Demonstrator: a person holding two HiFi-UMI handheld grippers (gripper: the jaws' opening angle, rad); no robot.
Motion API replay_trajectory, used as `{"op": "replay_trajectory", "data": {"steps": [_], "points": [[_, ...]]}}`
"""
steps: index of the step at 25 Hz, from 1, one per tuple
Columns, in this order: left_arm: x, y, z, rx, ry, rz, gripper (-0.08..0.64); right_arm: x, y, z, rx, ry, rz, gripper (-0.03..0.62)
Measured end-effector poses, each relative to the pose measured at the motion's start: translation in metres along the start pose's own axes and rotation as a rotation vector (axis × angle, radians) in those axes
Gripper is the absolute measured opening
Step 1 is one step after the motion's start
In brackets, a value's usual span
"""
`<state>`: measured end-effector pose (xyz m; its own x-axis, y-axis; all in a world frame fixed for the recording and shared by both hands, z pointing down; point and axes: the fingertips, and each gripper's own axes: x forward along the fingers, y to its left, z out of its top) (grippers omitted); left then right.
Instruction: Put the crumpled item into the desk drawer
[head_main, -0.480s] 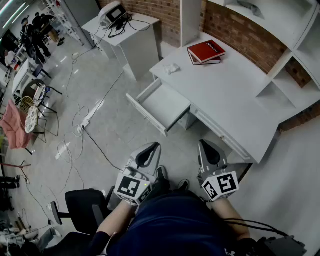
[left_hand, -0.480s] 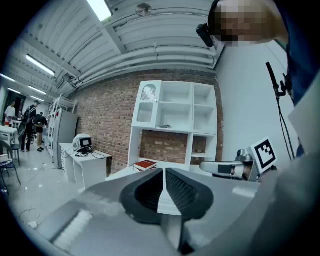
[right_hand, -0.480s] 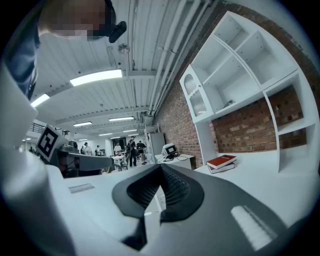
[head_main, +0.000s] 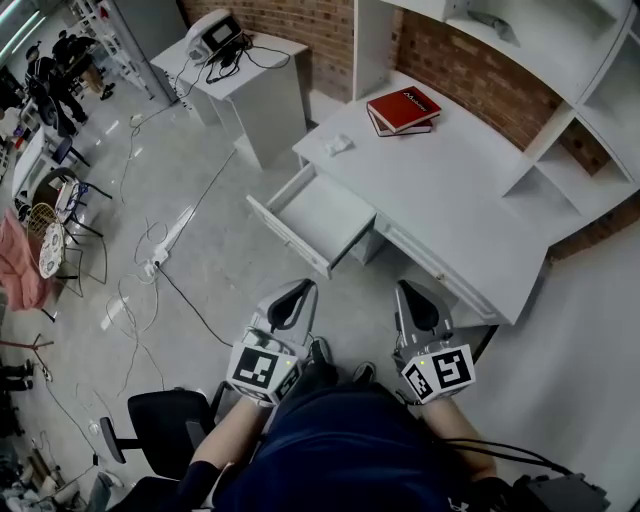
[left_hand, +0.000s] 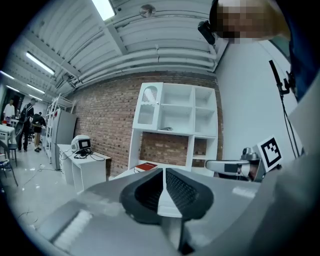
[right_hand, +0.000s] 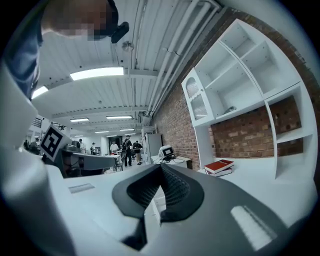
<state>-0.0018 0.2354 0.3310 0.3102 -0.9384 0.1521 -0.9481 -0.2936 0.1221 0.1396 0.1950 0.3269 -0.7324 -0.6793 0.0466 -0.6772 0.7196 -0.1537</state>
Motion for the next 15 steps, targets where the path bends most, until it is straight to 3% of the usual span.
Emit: {"op": "replay_trajectory", "data": {"steps": [8,15], "points": [[0.003,0.047,-0.005,0.013,0.001,-0.005,0.020,0.023,0.008,-0.008,0.007,0.010,-0.047,0.002],[0.019,0.095,0.004,-0.032,-0.020,-0.050,0.020,0.057,0.016,0.000,-0.020,0.020,-0.124,0.003]]}}
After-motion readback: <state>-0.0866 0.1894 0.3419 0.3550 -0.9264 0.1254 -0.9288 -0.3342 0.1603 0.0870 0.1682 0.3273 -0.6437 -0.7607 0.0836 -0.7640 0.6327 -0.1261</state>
